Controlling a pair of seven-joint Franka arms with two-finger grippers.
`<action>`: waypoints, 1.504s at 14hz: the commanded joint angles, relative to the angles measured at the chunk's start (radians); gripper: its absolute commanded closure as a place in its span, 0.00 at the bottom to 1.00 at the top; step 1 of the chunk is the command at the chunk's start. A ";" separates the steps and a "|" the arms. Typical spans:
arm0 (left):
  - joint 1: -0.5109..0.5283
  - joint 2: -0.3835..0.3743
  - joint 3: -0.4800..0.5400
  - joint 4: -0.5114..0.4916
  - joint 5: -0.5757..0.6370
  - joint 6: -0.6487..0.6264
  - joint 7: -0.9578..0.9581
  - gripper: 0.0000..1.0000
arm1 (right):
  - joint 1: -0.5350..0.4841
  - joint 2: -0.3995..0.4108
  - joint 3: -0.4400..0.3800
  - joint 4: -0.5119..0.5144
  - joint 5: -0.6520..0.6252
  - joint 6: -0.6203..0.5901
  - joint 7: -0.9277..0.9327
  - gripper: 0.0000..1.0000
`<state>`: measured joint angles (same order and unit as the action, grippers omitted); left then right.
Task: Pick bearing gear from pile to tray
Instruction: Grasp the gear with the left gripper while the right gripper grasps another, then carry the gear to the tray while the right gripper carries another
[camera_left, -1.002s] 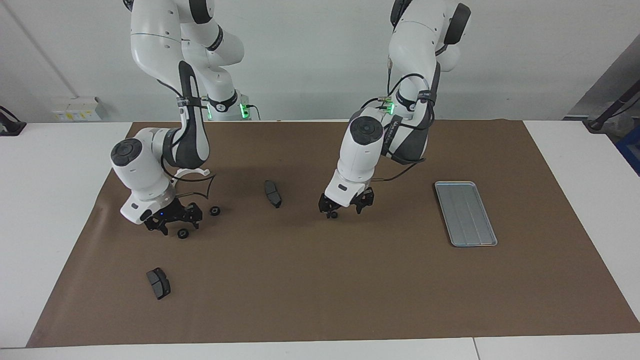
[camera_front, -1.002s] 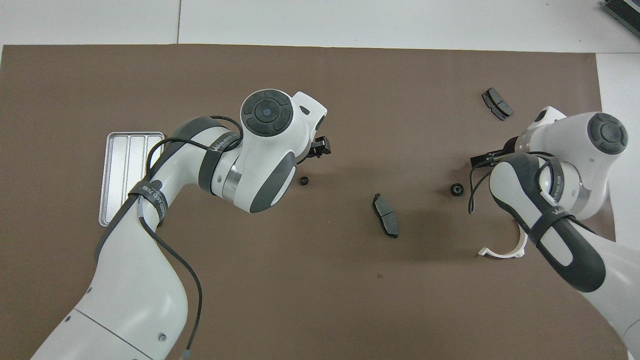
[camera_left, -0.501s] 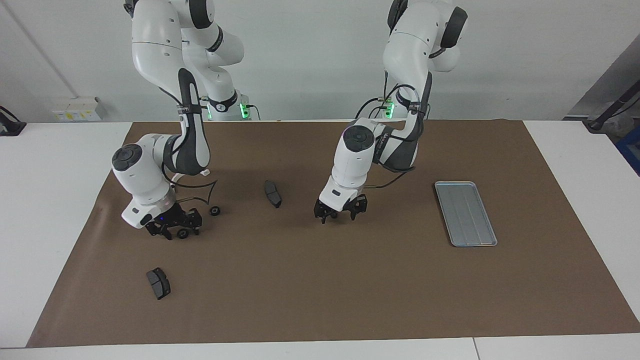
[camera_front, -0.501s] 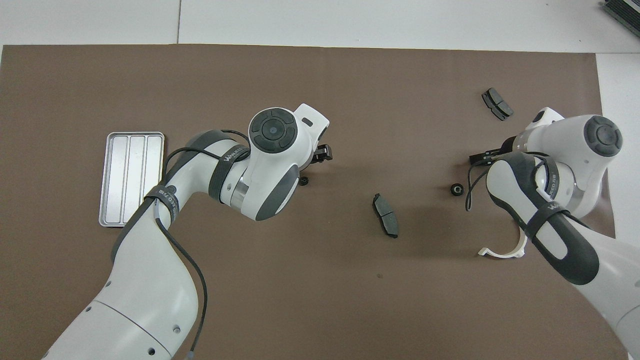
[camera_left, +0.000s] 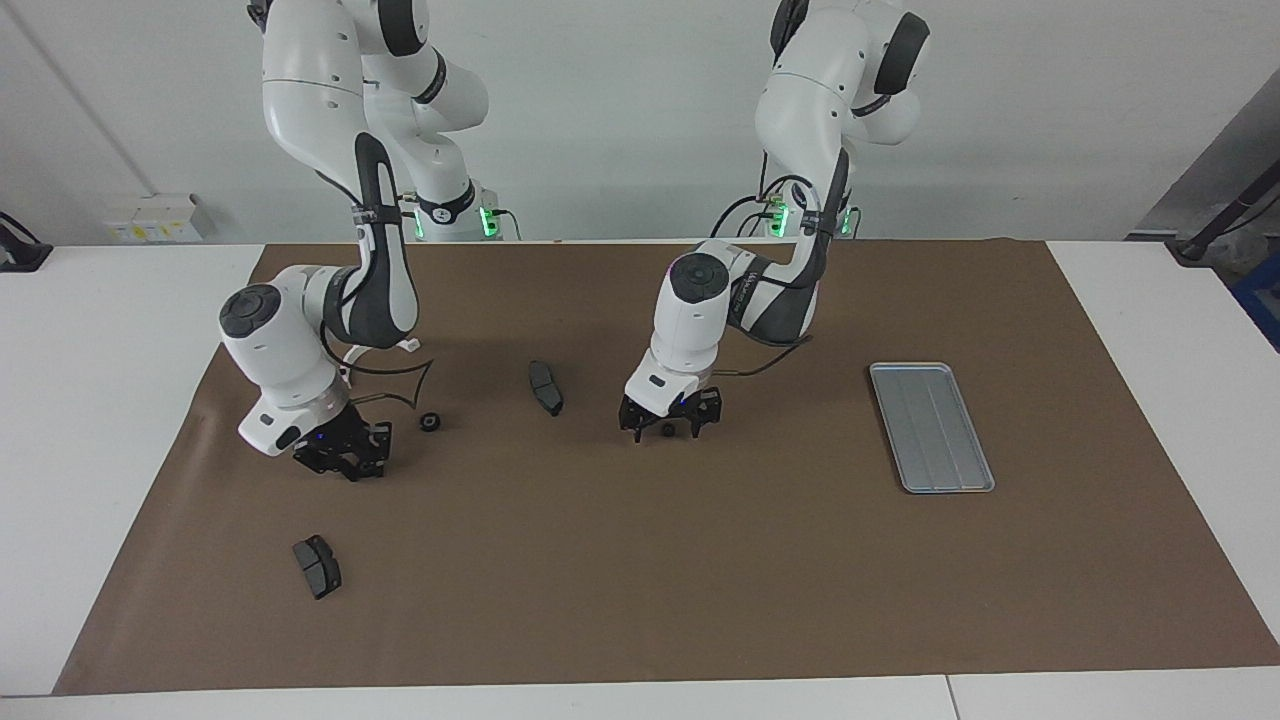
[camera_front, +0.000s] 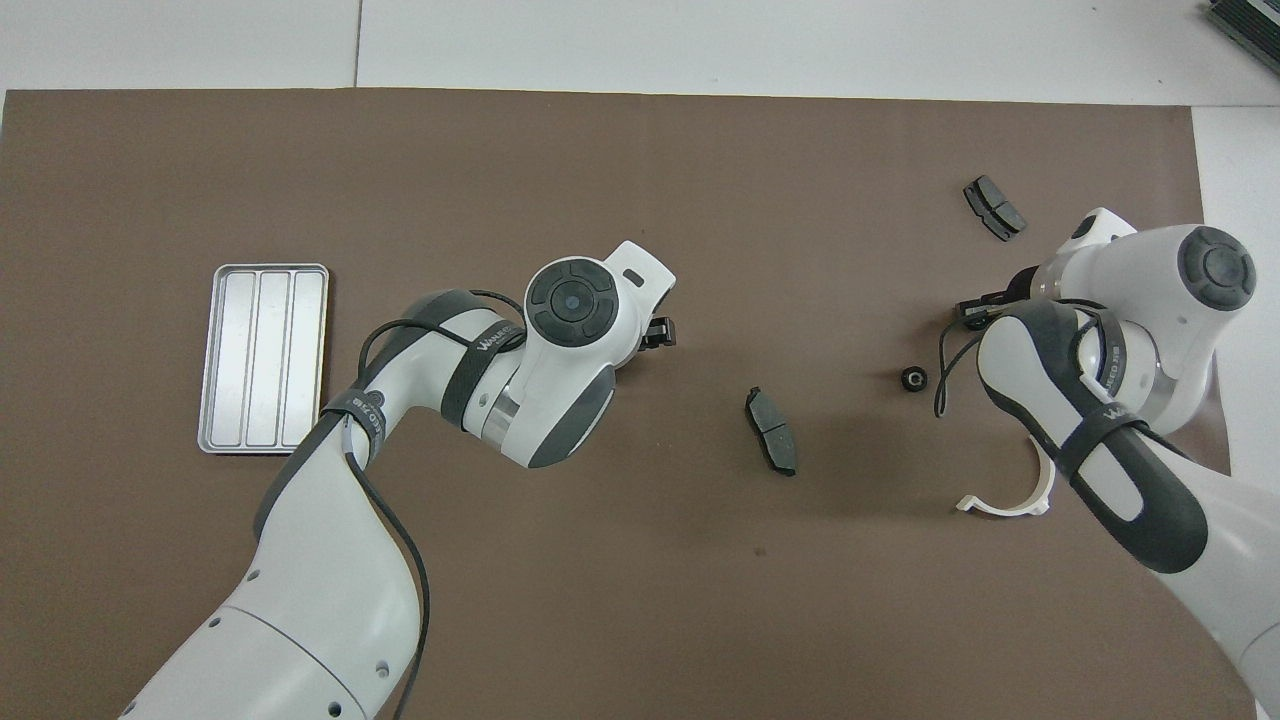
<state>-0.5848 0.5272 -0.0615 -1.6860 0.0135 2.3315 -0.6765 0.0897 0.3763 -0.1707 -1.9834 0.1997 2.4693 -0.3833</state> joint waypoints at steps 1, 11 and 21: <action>-0.013 -0.038 0.017 -0.052 0.020 0.022 0.015 0.00 | -0.002 0.013 -0.001 0.000 0.035 -0.001 -0.043 0.98; -0.013 -0.049 0.014 -0.084 0.020 0.022 0.086 0.37 | 0.012 -0.034 -0.001 0.086 0.033 -0.183 0.049 1.00; -0.021 -0.053 0.012 -0.084 0.020 0.006 0.098 0.64 | 0.024 -0.068 0.002 0.109 0.030 -0.251 0.121 1.00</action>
<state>-0.5949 0.5084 -0.0623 -1.7291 0.0152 2.3316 -0.5855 0.1144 0.3139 -0.1692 -1.8734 0.2115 2.2291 -0.2681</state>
